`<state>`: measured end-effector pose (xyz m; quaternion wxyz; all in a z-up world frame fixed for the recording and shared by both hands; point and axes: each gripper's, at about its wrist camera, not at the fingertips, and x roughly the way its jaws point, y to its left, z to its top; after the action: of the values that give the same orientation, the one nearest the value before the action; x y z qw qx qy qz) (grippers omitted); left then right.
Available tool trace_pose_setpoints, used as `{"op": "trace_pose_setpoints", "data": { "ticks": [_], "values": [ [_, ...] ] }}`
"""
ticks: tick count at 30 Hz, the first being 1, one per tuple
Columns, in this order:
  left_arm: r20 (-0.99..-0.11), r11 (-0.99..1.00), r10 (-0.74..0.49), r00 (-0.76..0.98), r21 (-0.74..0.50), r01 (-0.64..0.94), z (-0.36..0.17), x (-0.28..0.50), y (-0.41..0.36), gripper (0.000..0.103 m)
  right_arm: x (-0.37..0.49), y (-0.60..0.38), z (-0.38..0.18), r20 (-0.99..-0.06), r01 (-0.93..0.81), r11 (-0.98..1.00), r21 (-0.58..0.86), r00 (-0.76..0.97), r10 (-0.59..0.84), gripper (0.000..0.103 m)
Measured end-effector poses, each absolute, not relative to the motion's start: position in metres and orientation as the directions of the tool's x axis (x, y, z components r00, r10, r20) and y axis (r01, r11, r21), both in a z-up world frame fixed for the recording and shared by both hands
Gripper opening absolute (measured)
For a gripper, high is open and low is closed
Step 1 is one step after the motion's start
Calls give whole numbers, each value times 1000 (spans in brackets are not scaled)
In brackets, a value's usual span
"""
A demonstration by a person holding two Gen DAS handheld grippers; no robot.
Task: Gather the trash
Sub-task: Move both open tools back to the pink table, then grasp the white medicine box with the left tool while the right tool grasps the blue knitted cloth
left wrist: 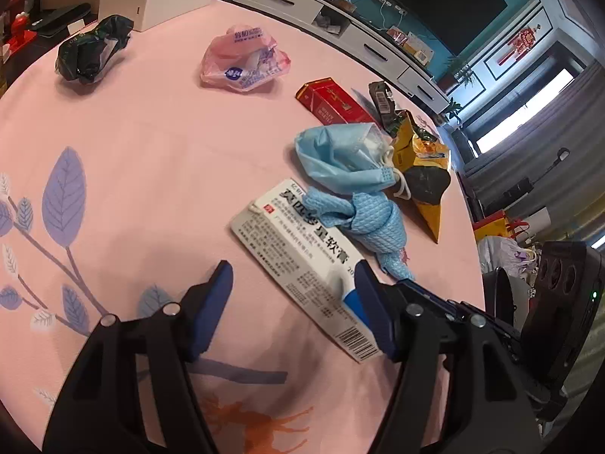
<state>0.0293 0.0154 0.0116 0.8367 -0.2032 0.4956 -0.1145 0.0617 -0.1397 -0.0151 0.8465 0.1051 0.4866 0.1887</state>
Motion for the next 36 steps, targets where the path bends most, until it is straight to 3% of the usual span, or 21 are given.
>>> {"op": "trace_pose_setpoints", "data": {
  "ticks": [8,12,15,18,19,21,23,25,28,36],
  "values": [
    [-790,894,-398,468,-447,5,10,30,11,77,49,-111,-19,-759,-328,813,480,309,573,14],
    [-801,913,-370,470,-407,26,11,29,4,78,43,-104,-13,-782,-351,838,418,331,529,16],
    [-808,929,-342,479,-366,46,10,30,-3,78,39,-112,-7,-812,-322,888,328,385,439,26],
    [-819,952,-293,493,-300,68,9,29,-12,77,40,-128,-3,-823,-267,925,271,434,366,45],
    [-826,964,-260,500,-255,81,9,28,-18,74,41,-134,-1,-825,-240,940,244,457,331,54],
    [-829,981,-195,524,-174,90,7,26,-26,64,41,-142,0,-823,-211,952,222,484,299,59],
    [-819,983,-182,544,-160,89,6,25,-27,61,44,-148,-1,-822,-177,965,194,508,258,66],
    [-812,980,-193,550,-190,63,6,26,-21,50,47,-151,-3,-821,-157,972,175,522,232,67],
    [-810,961,-251,530,-275,36,9,28,-5,44,53,-150,-8,-822,-148,974,174,523,226,67],
    [-754,945,-269,599,-326,14,39,19,24,44,83,-136,-11,-812,-108,960,258,514,276,67]
  ]
}}
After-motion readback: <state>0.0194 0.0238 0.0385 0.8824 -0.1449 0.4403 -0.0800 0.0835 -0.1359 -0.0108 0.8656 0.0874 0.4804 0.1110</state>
